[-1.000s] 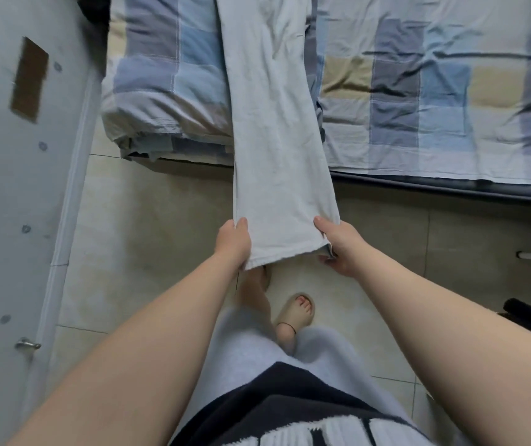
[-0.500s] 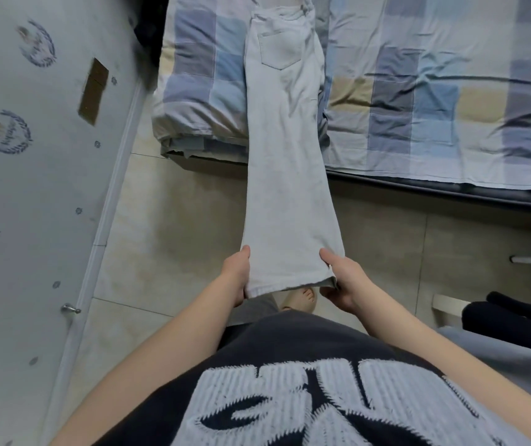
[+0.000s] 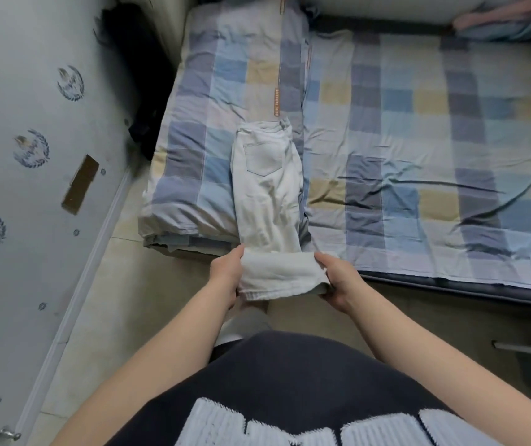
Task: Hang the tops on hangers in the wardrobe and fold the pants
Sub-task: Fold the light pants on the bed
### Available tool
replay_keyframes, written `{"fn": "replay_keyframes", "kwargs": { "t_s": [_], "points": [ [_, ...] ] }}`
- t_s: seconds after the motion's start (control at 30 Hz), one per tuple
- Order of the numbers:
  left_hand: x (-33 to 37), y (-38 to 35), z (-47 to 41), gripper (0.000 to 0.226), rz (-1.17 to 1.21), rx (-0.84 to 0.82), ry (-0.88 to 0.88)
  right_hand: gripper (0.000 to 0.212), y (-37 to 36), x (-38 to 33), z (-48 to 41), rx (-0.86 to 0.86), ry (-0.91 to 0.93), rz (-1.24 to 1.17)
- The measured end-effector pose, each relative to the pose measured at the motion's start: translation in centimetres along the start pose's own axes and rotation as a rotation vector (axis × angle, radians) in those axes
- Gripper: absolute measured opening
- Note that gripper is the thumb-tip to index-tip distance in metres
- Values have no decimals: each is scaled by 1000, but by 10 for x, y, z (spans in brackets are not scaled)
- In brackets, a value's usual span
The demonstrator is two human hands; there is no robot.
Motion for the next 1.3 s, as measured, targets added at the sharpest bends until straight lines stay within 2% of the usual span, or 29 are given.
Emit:
{"fn": "replay_keyframes", "kwargs": {
  "t_s": [0.1, 0.23, 0.43, 0.5, 0.7, 0.8, 0.93, 1.03, 1.1, 1.3],
  "points": [
    [61, -14, -37, 44, 8, -9, -22, 16, -34, -54, -29, 52, 23, 42],
    [146, -30, -91, 43, 28, -39, 3, 15, -87, -129, -69, 126, 39, 75],
    [238, -57, -183, 45, -7, -66, 86, 40, -147, -211, -148, 232, 49, 154],
    [261, -71, -219, 39, 3, -75, 97, 38, -161, -234, -186, 238, 50, 181],
    [329, -115, -340, 42, 3, -131, 88, 26, -206, -303, -318, 234, 114, 256],
    [356, -135, -399, 42, -26, -122, 48, 27, -226, -331, -382, 230, 123, 283],
    [374, -160, -458, 47, -72, -152, 56, 21, -240, -350, -449, 184, 66, 229],
    [364, -167, -486, 61, -90, -188, 91, 62, -233, -340, -488, 40, -25, 187],
    [347, -169, -492, 62, -68, -191, 91, 73, -223, -327, -501, -23, -46, 192],
    [291, -173, -470, 38, -232, -164, -4, 55, -189, -283, -497, -65, -24, 296]
  ]
}}
Point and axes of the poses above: each hand's wrist, its own z-axis away from the middle knuckle, its own y-axis out of the back of the hand, x = y × z, the point moved 1 cm from there along -z, towards the middle knuckle
